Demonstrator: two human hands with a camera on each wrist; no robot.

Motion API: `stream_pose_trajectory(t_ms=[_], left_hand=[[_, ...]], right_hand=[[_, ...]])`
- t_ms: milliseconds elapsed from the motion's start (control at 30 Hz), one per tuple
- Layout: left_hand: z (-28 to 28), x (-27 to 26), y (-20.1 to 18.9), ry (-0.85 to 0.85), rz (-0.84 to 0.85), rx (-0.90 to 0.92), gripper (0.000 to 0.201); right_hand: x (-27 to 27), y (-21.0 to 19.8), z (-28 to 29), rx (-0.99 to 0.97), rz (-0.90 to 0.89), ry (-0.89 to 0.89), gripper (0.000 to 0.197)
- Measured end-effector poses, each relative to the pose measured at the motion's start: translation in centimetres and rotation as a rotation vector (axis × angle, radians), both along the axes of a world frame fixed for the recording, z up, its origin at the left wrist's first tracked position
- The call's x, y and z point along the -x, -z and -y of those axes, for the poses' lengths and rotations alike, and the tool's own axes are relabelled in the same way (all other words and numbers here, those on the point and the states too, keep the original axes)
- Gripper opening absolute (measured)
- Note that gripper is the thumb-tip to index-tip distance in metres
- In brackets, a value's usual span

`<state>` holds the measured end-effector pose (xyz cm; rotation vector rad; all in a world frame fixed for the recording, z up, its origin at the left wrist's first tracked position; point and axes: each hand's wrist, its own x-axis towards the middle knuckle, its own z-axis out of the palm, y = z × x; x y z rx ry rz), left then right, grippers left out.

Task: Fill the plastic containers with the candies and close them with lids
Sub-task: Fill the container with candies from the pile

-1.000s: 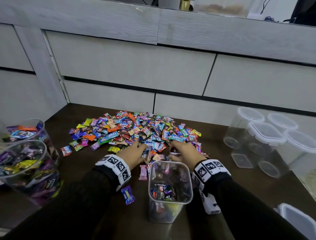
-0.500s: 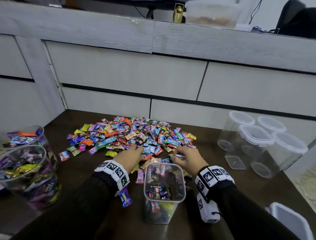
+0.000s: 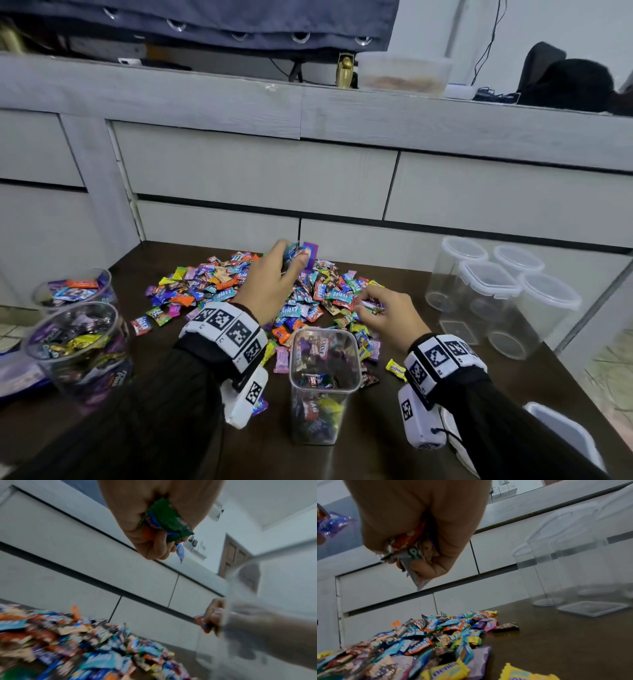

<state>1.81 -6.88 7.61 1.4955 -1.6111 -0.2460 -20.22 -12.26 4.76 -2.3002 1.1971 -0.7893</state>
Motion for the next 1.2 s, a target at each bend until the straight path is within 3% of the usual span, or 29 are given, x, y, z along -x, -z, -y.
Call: stream_pose_trajectory(t_ms=[167, 400, 567, 700, 1200], left_hand=[[-2.2, 2.7, -2.3, 0.089, -0.107, 0.078, 0.024], [-4.3, 5.3, -0.1, 0.187, -0.085, 0.062, 0.015], [-4.4, 6.2, 1.5, 0.18, -0.132, 0.05, 0.025], [-4.4, 6.1, 1.7, 0.175, -0.115, 0.051, 0.025], [-5.0, 6.3, 1.4, 0.238, 0.011, 0.053, 0.021]], right_hand=[[0.1, -1.8, -1.5, 0.032, 0.103, 0.016, 0.006], [-0.3, -3.0, -3.2, 0.058, 0.201, -0.045, 0.01], [0.2, -3.1, -3.4, 0.068, 0.147, -0.024, 0.008], [0.7, -2.8, -3.2, 0.08, 0.143, 0.001, 0.02], [1.5, -2.3, -2.5, 0.111, 0.088, 0.042, 0.009]])
